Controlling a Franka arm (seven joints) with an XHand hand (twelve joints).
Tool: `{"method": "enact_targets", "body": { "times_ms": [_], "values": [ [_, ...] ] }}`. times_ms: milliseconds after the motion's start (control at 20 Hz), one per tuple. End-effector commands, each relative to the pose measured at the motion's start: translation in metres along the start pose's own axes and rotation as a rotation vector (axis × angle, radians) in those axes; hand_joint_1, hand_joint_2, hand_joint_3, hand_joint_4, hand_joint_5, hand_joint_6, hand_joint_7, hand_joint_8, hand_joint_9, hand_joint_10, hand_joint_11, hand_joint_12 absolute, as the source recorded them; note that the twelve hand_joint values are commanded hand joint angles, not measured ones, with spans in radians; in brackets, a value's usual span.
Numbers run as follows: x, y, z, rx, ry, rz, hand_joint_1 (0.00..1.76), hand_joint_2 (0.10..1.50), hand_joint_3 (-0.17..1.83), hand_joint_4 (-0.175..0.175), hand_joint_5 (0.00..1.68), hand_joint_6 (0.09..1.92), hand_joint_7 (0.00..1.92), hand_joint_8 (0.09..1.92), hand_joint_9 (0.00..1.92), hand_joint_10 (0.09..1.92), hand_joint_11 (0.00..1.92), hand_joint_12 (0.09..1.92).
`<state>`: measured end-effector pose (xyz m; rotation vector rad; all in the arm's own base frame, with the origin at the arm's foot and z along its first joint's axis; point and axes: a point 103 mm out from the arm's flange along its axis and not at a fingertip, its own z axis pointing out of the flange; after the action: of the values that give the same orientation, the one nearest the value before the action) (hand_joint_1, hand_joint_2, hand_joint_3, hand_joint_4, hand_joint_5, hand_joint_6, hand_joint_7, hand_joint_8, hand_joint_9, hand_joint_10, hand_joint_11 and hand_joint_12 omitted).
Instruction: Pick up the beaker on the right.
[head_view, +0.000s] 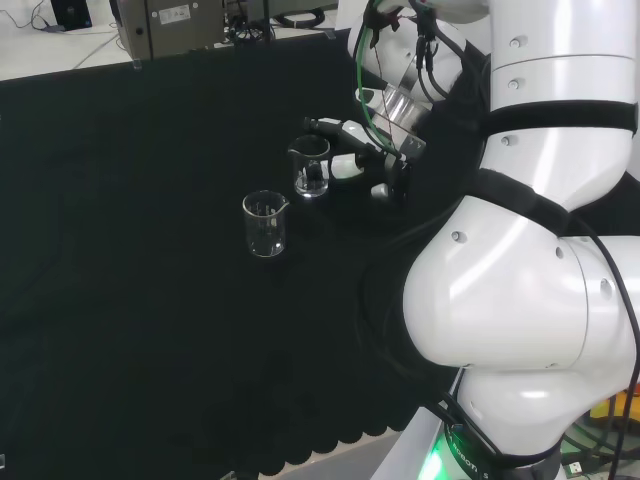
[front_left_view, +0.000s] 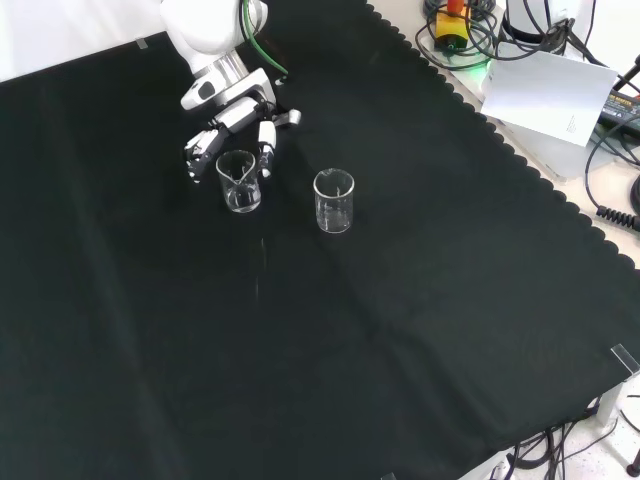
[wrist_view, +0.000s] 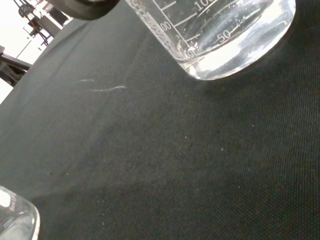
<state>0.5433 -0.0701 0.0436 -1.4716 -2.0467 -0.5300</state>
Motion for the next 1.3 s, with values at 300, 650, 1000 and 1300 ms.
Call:
{"method": "enact_targets", "body": {
  "times_ms": [300, 650, 1000, 1300],
  "values": [
    [-0.001, 0.006, 0.004, -0.020, 0.090, -0.076, 0.74, 0.88, -0.17, -0.058, 0.38, 0.09, 0.24, 0.73, 0.41, 0.63, 0.04, 1.41],
    [0.005, 0.013, 0.014, 0.013, 0.076, -0.081, 0.74, 0.87, -0.17, -0.058, 0.38, 0.09, 0.22, 0.71, 0.39, 0.61, 0.05, 1.41],
    [0.007, 0.014, 0.016, -0.025, 0.043, -0.039, 0.74, 0.87, -0.17, -0.055, 0.46, 0.09, 0.26, 0.72, 0.42, 0.62, 0.06, 1.40],
    [0.006, 0.014, 0.018, -0.050, 0.050, -0.017, 0.78, 0.88, -0.17, -0.051, 0.52, 0.25, 0.34, 0.70, 0.53, 0.56, 0.13, 1.38]
  ]
}}
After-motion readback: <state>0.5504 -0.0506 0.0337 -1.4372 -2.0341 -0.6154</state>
